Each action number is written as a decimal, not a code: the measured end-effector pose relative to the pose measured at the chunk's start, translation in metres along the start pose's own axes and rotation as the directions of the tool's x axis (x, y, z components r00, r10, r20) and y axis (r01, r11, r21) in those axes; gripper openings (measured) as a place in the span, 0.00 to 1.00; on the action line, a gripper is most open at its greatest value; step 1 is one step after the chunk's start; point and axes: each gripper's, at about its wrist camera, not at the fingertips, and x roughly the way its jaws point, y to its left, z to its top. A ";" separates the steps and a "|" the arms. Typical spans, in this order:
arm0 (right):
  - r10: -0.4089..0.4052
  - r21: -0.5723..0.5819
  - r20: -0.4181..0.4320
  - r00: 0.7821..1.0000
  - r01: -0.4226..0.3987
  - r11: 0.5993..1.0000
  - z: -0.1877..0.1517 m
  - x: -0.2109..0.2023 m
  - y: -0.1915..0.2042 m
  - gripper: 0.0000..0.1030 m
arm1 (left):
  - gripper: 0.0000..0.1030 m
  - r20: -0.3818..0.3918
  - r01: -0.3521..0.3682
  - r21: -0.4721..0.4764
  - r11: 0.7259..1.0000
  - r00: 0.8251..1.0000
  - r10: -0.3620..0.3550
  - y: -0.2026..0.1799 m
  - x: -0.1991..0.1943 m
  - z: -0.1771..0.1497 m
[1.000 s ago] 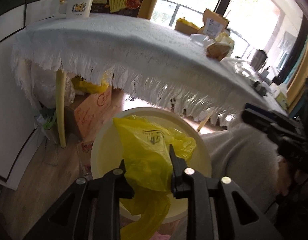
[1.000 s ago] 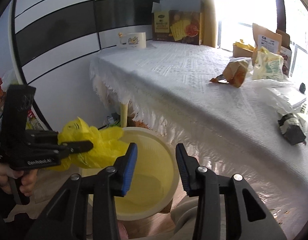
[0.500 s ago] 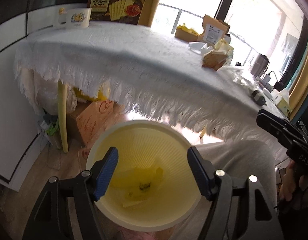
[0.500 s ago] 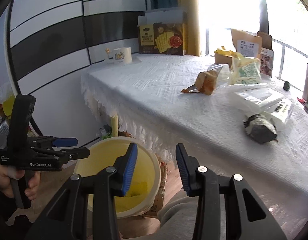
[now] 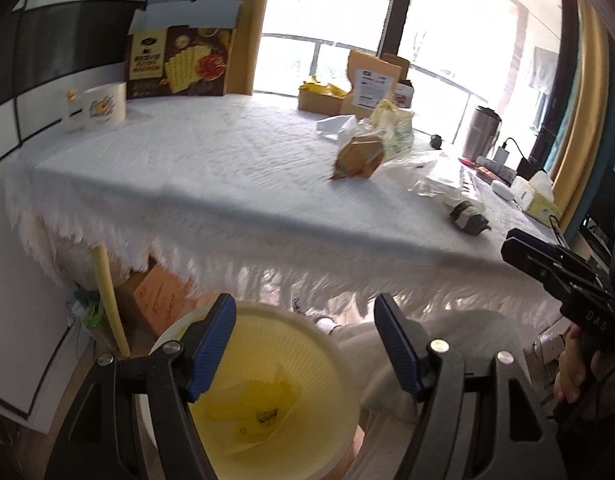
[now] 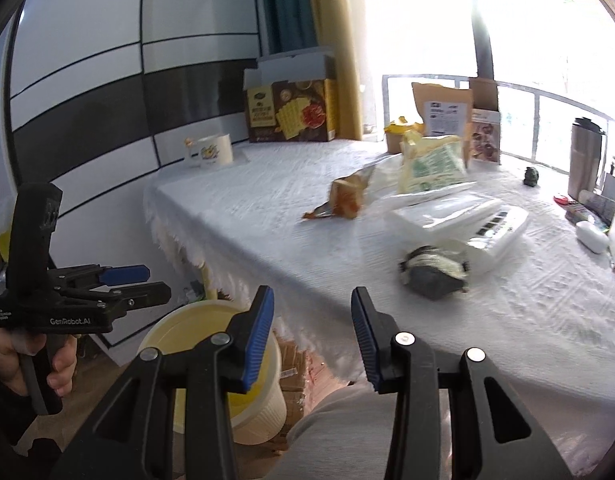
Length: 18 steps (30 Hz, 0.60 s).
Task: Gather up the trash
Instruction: 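Reach the left tool to the brown paper wrapper while the right tool grasps the dark snack packet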
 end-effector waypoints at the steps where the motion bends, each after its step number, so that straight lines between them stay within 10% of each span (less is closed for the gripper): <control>1: -0.006 0.007 0.006 1.000 0.006 1.000 0.000 -0.002 -0.005 0.38 | 0.69 0.003 0.003 0.011 1.000 1.000 -0.003 -0.005 0.002 0.003; 18: -0.060 0.095 0.030 0.998 0.057 0.994 -0.008 -0.014 -0.080 0.40 | 0.69 0.069 0.015 0.151 0.988 0.997 -0.026 -0.068 0.040 0.064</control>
